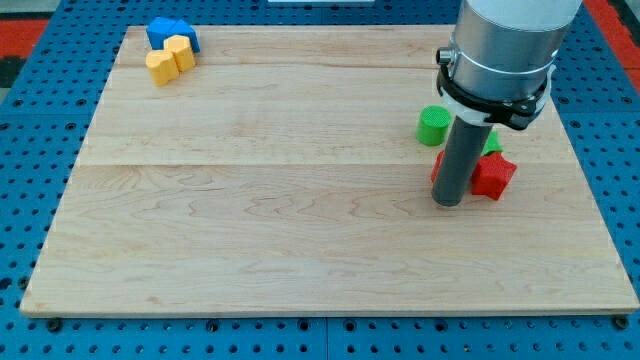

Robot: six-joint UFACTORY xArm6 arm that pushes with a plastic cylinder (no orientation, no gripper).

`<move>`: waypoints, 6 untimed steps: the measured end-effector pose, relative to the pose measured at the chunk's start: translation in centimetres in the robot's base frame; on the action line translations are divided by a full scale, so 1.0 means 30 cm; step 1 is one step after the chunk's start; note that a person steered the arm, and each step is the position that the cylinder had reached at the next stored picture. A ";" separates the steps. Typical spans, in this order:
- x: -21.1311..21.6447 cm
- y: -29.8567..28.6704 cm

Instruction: Separate the red star from the group of blocks

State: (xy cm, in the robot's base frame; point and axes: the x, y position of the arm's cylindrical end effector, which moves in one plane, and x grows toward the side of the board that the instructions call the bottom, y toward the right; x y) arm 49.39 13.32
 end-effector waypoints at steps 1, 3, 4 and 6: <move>-0.048 0.006; 0.205 0.132; 0.096 0.293; -0.177 0.331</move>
State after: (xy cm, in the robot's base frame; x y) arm 44.08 23.27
